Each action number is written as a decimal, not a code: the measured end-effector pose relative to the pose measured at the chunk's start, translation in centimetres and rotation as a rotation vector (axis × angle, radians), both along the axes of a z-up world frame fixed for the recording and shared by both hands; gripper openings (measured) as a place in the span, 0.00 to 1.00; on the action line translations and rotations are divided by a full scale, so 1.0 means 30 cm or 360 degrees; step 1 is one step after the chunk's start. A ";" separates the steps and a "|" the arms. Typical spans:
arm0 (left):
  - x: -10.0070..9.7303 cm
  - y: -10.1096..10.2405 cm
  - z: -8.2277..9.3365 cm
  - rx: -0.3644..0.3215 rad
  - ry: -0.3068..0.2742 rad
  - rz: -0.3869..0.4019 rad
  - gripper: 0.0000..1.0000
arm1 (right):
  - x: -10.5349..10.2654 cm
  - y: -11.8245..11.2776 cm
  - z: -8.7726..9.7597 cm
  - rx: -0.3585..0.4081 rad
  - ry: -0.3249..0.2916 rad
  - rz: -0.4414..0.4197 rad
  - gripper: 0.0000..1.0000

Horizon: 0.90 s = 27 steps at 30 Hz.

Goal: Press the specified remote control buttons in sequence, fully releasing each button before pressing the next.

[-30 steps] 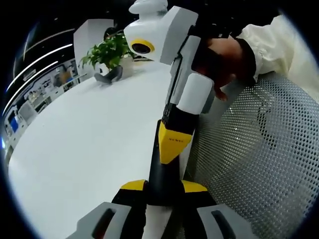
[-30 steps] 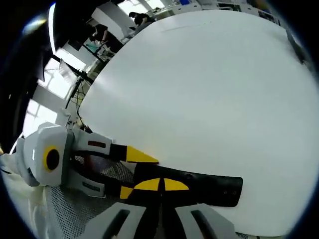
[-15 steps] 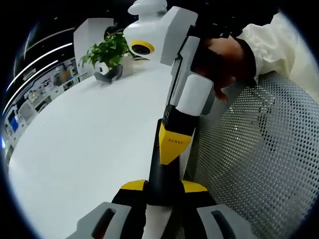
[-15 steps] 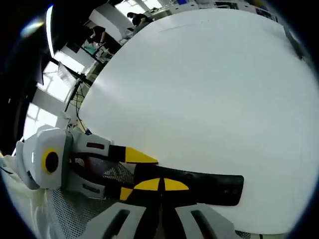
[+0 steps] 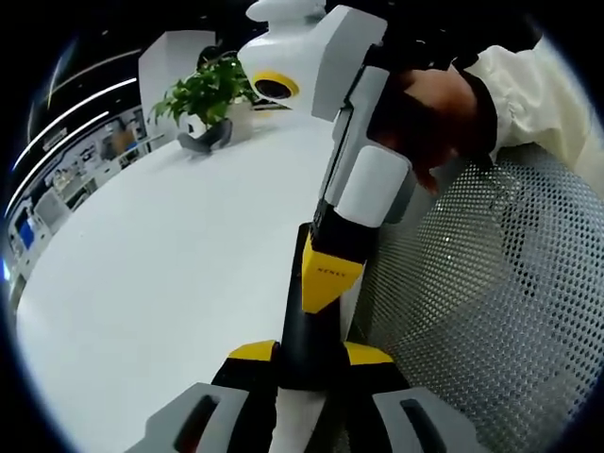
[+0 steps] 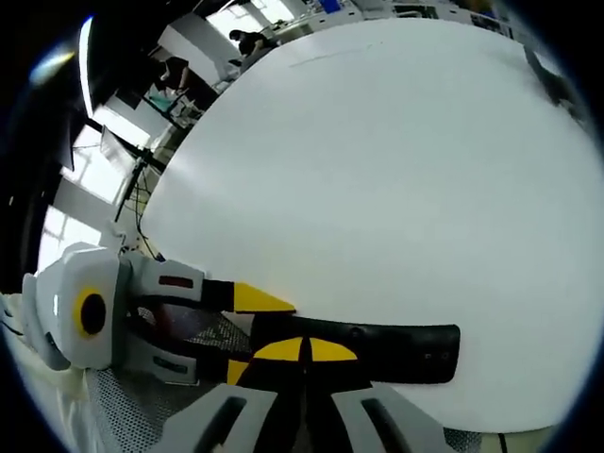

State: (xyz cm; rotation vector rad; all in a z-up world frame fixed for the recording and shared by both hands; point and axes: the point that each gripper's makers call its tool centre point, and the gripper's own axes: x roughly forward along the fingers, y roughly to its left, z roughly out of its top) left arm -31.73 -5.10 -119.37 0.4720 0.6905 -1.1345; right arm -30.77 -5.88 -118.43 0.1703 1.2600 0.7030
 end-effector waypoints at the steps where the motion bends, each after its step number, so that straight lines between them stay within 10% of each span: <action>1: 0.000 0.000 0.000 0.0000 0.0001 0.0003 0.25 | -0.001 0.001 0.001 -0.0007 -0.0007 0.0000 0.00; 27: 0.009 -0.004 0.001 0.0002 0.0034 -0.0031 0.25 | 0.000 -0.003 0.000 -0.0088 -0.0083 0.0042 0.00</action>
